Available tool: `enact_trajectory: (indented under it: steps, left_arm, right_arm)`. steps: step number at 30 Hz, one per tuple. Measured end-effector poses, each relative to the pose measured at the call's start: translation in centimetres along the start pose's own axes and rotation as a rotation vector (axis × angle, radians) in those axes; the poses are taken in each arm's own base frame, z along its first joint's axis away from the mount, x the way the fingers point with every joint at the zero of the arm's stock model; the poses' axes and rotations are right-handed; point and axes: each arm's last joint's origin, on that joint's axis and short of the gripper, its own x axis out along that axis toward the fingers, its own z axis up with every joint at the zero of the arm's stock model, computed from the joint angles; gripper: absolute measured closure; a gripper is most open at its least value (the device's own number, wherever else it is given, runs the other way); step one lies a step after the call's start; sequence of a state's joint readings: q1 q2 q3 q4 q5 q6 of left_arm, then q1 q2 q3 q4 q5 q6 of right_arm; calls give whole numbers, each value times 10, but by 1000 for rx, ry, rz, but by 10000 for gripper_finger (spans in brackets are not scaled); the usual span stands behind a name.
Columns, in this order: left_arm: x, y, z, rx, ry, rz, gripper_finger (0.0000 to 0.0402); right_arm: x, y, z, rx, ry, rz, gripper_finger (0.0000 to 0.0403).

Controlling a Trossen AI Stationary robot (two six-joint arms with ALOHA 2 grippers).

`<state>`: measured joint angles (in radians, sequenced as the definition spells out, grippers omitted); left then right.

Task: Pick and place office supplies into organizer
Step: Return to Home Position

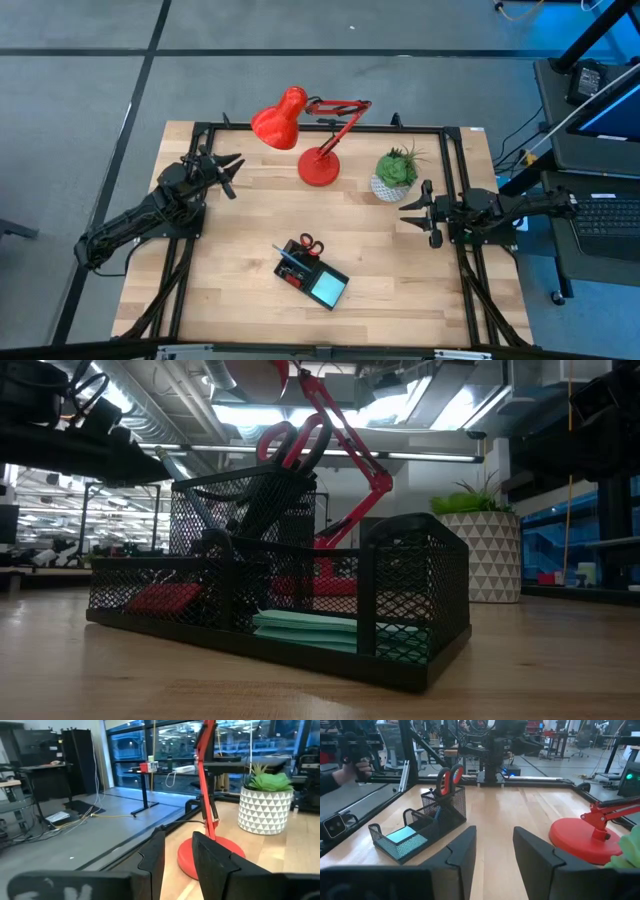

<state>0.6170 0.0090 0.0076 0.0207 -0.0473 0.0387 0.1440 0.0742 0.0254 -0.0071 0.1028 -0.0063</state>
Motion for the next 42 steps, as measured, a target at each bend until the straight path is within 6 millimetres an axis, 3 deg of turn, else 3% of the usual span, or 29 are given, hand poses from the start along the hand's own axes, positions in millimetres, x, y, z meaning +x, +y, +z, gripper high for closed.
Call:
enact_trajectory:
  steps: [42]
  left_arm:
    - [0, 0, 0, -25, -5, 6, 309]
  right_arm:
    - [0, 0, 0, 1, 3, 1, 269]
